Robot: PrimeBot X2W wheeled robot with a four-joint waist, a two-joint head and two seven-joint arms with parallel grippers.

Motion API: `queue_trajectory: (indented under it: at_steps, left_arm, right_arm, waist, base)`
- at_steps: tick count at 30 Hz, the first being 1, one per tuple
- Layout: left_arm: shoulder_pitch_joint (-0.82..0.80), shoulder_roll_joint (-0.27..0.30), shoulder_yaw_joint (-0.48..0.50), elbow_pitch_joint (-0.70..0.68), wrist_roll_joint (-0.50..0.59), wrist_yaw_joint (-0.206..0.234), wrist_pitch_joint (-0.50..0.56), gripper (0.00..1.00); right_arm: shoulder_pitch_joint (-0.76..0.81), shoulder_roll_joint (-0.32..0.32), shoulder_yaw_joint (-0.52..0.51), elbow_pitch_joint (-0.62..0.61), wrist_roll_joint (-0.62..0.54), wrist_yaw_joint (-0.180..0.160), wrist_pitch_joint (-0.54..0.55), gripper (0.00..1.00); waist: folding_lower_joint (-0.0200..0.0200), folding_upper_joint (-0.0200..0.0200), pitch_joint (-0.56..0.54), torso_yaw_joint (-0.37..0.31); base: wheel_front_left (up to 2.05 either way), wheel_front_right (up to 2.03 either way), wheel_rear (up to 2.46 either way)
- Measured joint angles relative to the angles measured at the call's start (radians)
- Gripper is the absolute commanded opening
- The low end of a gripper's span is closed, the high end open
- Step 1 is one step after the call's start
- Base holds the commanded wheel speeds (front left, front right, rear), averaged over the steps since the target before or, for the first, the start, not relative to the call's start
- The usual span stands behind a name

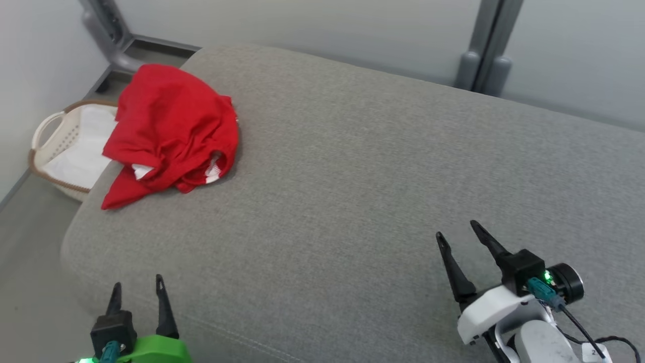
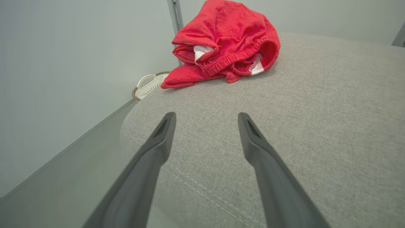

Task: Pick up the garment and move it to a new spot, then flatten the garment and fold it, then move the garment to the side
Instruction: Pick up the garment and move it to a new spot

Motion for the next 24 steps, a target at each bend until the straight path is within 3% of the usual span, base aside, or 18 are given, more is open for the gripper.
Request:
queue_trajectory:
  at_steps: [5,13,18,24]
  left_arm:
    - [0.030,-0.001,0.056,-0.016,-0.018,0.003,-0.004,1.00]
    - [0.004,-0.004,0.059,-0.004,-0.054,-0.053,-0.004,1.00]
    - [-0.102,-0.005,0.042,0.058,-0.085,-0.115,-0.004,1.00]
    - [-0.289,-0.004,0.091,0.139,-0.088,-0.147,-0.004,1.00]
  right_arm:
    - [-0.049,0.001,0.048,0.024,0.000,0.000,0.000,1.00]
    - [-0.067,-0.023,0.067,0.037,0.024,0.000,0.000,1.00]
    - [-0.064,-0.052,0.043,0.007,0.023,0.000,0.000,1.00]
    - [-0.079,-0.097,0.052,-0.035,0.010,0.000,0.000,1.00]
  waist:
    - [0.0000,0.0000,0.020,0.069]
    - [0.0000,0.0000,0.069,0.099]
    - [0.0000,0.0000,0.103,0.100]
    - [0.0000,0.0000,0.166,0.085]
  base:
    - [0.00,0.00,0.00]
    - [0.00,0.00,0.00]
    - [0.00,0.00,0.00]
    - [0.00,0.00,0.00]
